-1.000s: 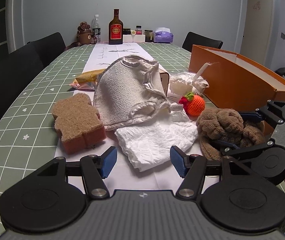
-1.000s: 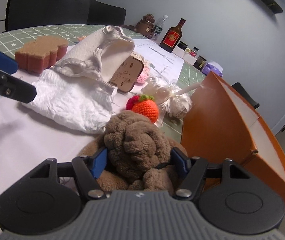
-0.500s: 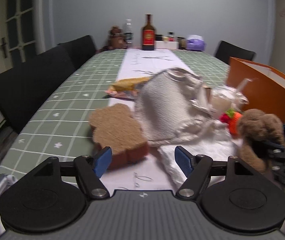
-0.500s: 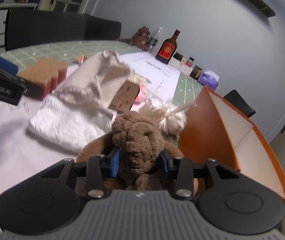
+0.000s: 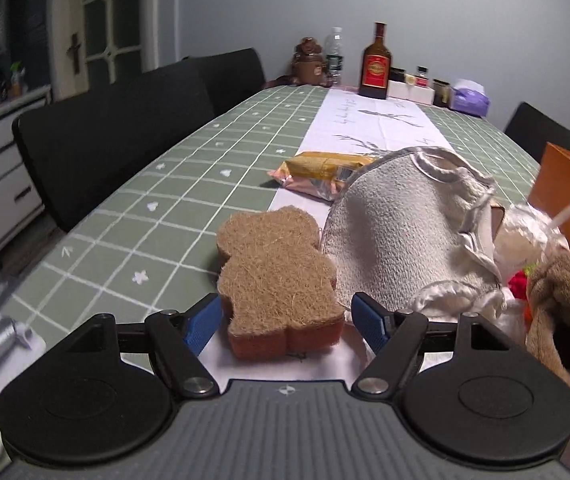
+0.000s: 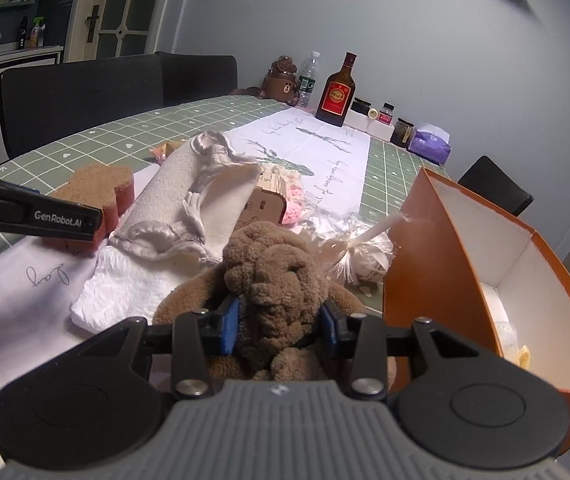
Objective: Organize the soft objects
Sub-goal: 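Grasp the brown plush bear with the right tool while the left tool grasps the coir sponge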
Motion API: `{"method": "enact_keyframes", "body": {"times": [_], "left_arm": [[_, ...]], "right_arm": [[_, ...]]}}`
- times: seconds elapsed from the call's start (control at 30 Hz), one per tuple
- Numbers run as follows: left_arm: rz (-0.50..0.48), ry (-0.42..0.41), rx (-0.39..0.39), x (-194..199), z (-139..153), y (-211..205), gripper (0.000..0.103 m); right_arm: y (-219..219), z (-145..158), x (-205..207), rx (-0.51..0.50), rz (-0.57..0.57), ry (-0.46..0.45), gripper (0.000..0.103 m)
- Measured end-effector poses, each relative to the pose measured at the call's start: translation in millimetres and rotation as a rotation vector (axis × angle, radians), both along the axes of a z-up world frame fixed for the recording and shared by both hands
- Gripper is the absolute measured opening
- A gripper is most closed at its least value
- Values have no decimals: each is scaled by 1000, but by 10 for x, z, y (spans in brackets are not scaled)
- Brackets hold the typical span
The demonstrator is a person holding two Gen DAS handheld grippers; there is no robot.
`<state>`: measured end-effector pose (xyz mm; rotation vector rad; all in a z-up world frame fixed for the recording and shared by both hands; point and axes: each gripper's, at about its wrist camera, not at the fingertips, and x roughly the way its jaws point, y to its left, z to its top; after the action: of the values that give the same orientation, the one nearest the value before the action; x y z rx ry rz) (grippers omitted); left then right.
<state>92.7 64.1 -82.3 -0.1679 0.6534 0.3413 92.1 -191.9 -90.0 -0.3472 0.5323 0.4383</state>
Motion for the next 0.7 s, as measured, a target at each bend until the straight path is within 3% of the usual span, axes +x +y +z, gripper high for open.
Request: {"method": "enact_keyframes", "body": {"times": [0.27, 0.4, 0.7], "left_arm": [[16, 23, 8, 81, -97, 5, 86], [4, 42, -5, 101, -113, 34, 74], [-33, 34, 30, 15, -4, 16, 71]], "right_arm": [[-20, -50, 89, 18, -15, 25, 40], [-35, -58, 101, 24, -20, 31, 41], [-95, 6, 65, 46, -17, 18, 41]]}}
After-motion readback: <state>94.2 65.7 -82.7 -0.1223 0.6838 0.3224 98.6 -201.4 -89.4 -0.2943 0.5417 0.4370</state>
